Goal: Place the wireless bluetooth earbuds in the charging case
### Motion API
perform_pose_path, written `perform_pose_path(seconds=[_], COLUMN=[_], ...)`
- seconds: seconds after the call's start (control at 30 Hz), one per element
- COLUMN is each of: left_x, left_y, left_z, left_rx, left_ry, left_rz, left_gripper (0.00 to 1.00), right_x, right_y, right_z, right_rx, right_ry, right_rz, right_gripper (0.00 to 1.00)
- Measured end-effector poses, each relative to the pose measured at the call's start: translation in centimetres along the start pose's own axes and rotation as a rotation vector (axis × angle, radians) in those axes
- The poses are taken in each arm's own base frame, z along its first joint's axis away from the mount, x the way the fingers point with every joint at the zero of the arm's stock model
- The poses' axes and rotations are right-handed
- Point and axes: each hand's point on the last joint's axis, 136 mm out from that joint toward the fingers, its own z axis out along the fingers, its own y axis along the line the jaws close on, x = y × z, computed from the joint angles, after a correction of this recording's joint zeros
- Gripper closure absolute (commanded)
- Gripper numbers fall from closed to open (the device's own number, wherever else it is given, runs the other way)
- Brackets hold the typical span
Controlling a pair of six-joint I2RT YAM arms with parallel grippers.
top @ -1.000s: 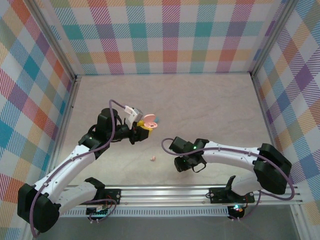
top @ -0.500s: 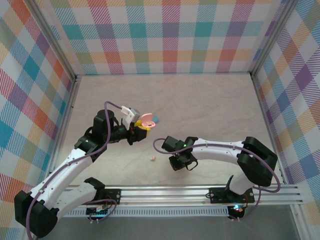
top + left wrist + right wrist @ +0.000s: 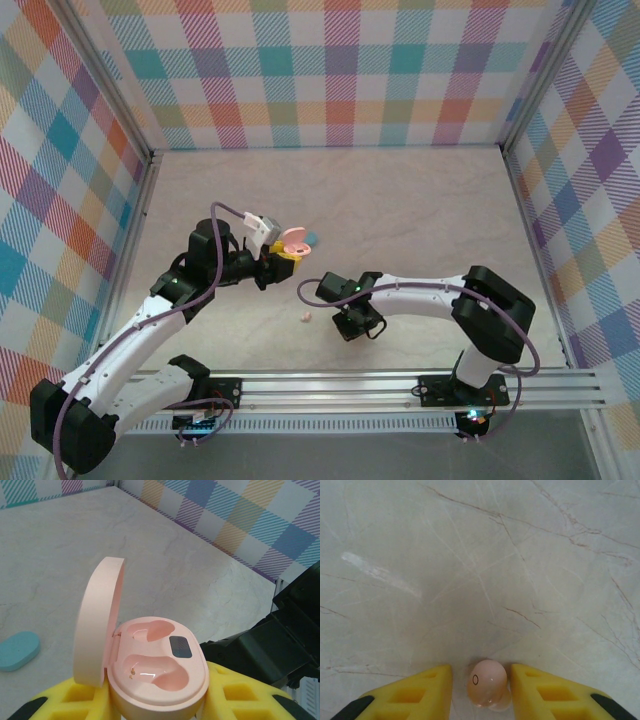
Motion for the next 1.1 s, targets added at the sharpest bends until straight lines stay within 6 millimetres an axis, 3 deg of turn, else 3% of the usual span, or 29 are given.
perform_pose_path(seconds=[0.27,0.63,0.73,1.1], left_x=[0.1,-0.1,-0.1,-0.6], left_y=[0.0,-0.1,0.0,0.1], left_z=[-0.1,-0.1,0.1,0.8], left_rx=[-0.001,0.000,0.000,0.023], left_ry=[0.011,0.007,0.012,-0.005], left_rz=[-0.007,-0.005,-0.009,-0.024], left_gripper=[0.91,0.92,0.92,0.93], right_x=[-0.2,-0.8,-1.5,-5.0], right_y=[0.2,-0.5,-1.5,-4.5], right_z=[0.0,-1.2,-3.3,-14.2], right_rx=[-0.006,-0.048,-0.093,-0.295], right_ry=[-0.002,-0.050,-0.115,-0.444], right_rz=[-0.002,0.029,0.077,0.216], right_gripper=[0.75,0.79,0.79,0.80])
